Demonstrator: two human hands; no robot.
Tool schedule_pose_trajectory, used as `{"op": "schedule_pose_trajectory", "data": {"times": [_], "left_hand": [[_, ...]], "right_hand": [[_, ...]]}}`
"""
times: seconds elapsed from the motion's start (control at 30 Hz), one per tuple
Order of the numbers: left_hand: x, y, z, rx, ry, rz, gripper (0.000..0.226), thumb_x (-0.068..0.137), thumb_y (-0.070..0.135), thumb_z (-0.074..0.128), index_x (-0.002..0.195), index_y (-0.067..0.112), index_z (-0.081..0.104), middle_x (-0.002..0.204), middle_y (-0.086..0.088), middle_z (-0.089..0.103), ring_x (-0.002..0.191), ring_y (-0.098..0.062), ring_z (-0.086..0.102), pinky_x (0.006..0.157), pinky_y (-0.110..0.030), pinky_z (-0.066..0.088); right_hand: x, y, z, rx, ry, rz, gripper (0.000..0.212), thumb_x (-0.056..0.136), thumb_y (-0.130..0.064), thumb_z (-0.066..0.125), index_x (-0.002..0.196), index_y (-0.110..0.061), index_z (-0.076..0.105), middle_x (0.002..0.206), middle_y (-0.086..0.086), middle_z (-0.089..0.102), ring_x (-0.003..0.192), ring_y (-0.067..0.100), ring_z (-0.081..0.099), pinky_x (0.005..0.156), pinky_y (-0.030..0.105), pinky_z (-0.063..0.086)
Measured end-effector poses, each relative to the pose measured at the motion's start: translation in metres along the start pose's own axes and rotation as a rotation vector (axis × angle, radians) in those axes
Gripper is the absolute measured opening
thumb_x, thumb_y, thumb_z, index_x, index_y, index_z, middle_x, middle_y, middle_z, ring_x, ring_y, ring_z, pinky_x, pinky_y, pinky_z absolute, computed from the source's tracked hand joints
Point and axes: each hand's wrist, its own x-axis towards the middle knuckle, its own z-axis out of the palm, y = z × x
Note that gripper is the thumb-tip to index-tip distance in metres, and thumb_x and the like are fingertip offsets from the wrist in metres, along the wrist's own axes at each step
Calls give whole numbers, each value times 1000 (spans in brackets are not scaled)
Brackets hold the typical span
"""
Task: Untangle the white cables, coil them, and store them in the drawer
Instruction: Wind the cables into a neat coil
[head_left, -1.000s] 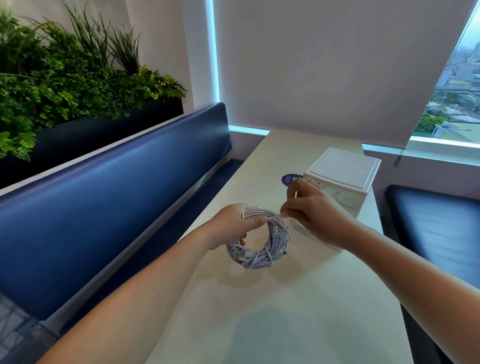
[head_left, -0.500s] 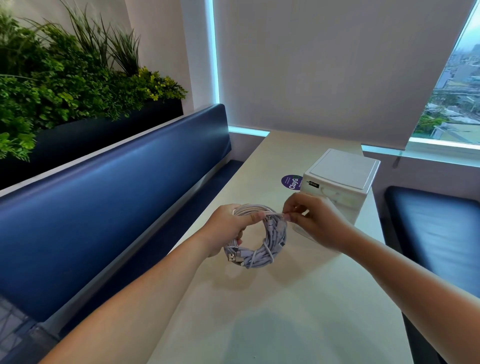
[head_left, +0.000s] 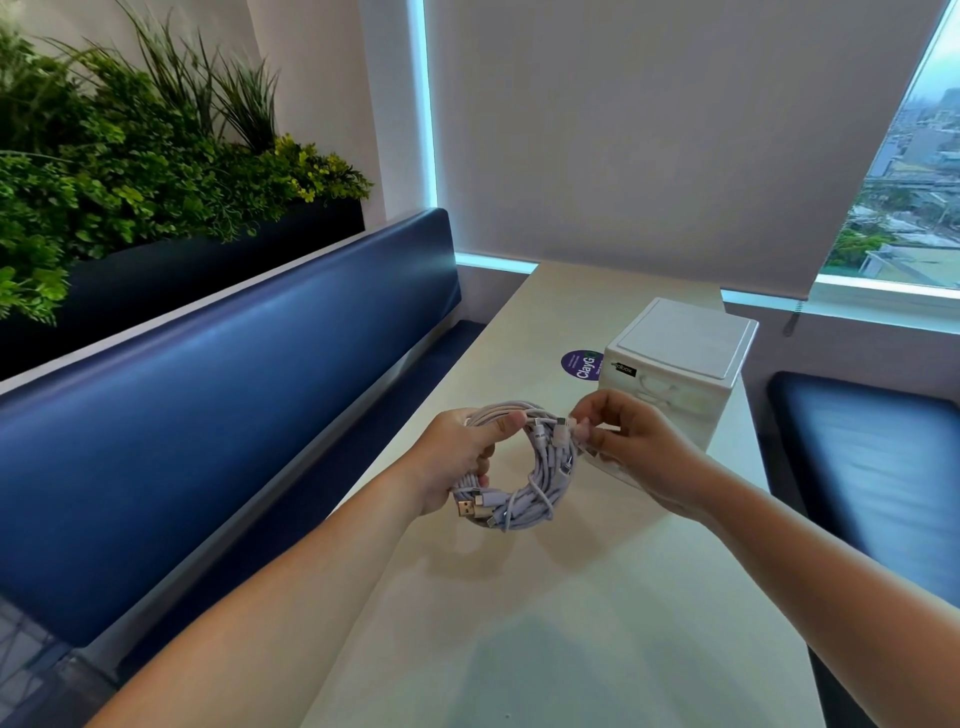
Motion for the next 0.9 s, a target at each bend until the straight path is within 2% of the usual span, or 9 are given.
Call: {"op": "schedule_pose_trajectory", "data": {"times": [0.2,0.3,0.43,0.5,0.63,0.7,0.73,0.83,0.9], "left_hand": [[2,-4,5,4,35,12,41,89,34,69,120,7,66,59,5,37,41,-6,34,42,-19,36],[3,-5,7,13,67,20,46,88,35,70,120,3,65,61,4,38,41,-6,36,42,-19,37],[5,-5,10,5,87,31,48,87,35,70,120,0,64,61,3,38,41,-6,36,42,-19,37],[4,-5,11,12,93,29,46,87,36,70,119,3,65,62,2,38,41,-6,36,43,-19,37],[5,-9,12,34,113,42,44,86,40,71,116,8,68,64,3,40,44,-7,37,45,-20,39],[5,-9,12,56,133,47,42,86,42,71,115,12,69,64,3,41,48,-9,39,47,-21,40],[5,-9,12,60,150,48,42,86,42,71,113,11,69,64,2,41,51,-10,39,48,-22,40],[6,-6,8,59,184,48,44,86,41,71,111,5,67,66,1,41,52,-11,39,49,-23,40],[7,-3,4,61,172,45,46,87,40,70,112,2,66,67,1,40,50,-10,38,48,-22,39]], "right_hand": [[-1,0,2,-158,33,4,5,91,-11,61,86,-14,61,73,-7,60,63,7,50,63,27,37],[-2,-2,3,-155,55,30,7,92,-13,60,85,-16,60,77,-5,60,62,4,53,64,28,42],[-5,-3,11,27,67,137,12,97,-11,50,86,-12,54,87,11,59,69,13,64,74,35,55],[-7,-2,17,134,85,180,12,99,-10,46,88,-9,52,87,15,59,67,16,65,69,33,56],[-11,0,25,234,101,214,12,100,-13,43,91,-10,49,84,13,57,63,13,62,67,30,54],[-13,-1,28,293,58,225,9,99,-18,45,96,-10,47,85,9,56,68,14,60,69,29,54],[-14,-1,28,307,26,218,13,96,-21,51,101,-10,46,88,8,56,73,14,59,72,31,55],[-16,2,27,183,-85,137,52,75,-13,73,117,-13,41,104,6,58,90,17,62,87,37,54],[-18,3,25,112,-138,83,63,71,-2,75,121,-15,38,111,5,55,98,15,62,84,35,54]]}}
